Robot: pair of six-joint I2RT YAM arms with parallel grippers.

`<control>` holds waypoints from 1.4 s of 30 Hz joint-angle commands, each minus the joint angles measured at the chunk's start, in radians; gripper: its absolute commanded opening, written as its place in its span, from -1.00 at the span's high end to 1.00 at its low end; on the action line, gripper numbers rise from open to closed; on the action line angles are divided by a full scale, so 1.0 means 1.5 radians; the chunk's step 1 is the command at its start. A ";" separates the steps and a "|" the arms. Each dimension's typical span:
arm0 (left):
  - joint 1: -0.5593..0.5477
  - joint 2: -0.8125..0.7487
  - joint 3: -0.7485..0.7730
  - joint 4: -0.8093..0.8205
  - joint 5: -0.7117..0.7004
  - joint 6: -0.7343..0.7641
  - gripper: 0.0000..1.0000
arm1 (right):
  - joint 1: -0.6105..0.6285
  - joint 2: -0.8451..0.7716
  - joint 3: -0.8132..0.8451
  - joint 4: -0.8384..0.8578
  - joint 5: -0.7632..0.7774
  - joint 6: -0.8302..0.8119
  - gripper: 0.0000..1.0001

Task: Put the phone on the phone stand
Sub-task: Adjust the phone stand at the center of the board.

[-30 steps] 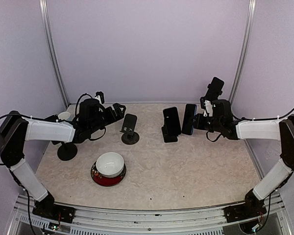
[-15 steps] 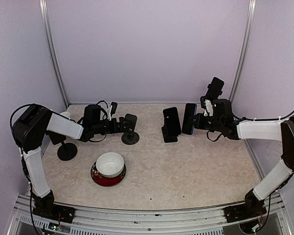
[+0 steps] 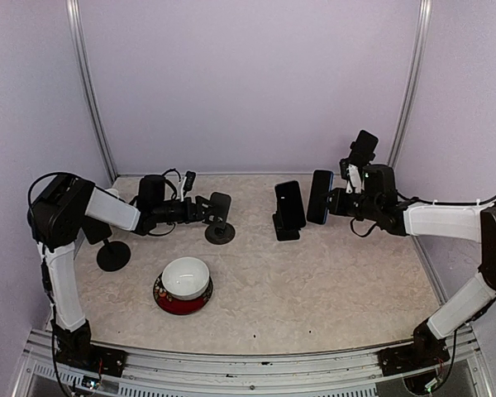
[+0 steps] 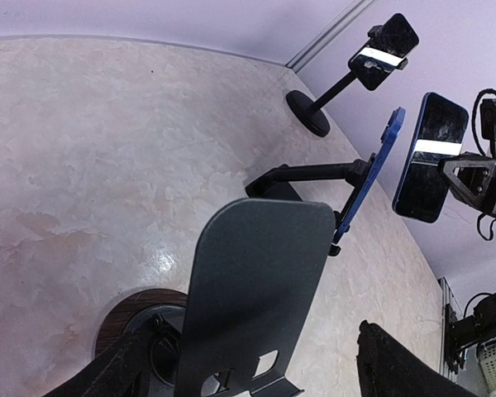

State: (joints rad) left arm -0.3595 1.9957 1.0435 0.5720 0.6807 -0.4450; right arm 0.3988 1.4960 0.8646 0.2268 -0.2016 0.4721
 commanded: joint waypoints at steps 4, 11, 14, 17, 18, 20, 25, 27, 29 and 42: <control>0.002 0.030 0.049 0.028 0.063 -0.009 -0.49 | 0.003 -0.040 -0.005 0.022 0.001 -0.001 1.00; 0.002 0.034 0.044 0.058 0.073 -0.024 0.19 | 0.003 -0.049 -0.008 0.016 0.015 -0.005 1.00; 0.002 0.035 0.026 0.095 0.075 -0.045 0.45 | 0.003 -0.043 -0.006 0.021 0.016 -0.005 1.00; 0.000 0.033 0.007 0.127 0.076 -0.060 0.61 | 0.003 -0.025 0.006 0.023 -0.004 -0.005 1.00; -0.002 0.032 0.001 0.136 0.076 -0.066 0.68 | 0.004 -0.019 0.011 0.022 -0.010 -0.005 1.00; -0.005 0.028 -0.013 0.159 0.076 -0.079 0.73 | 0.003 -0.014 0.020 0.017 -0.017 -0.004 1.00; -0.012 0.010 -0.035 0.177 0.061 -0.087 0.74 | 0.003 -0.032 0.024 0.017 -0.006 -0.004 1.00; -0.012 0.001 -0.044 0.180 0.046 -0.088 0.70 | 0.004 -0.040 0.025 0.015 0.000 -0.004 1.00; -0.012 -0.004 -0.050 0.185 0.041 -0.087 0.55 | 0.003 -0.047 0.023 0.013 0.007 -0.004 1.00; 0.004 0.006 -0.055 0.235 0.085 -0.107 -0.28 | 0.030 -0.019 0.074 0.004 -0.001 -0.005 1.00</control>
State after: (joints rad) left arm -0.3649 2.0212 0.9653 0.8768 0.7822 -0.6014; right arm 0.4133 1.4639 0.9184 0.1761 -0.2012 0.4717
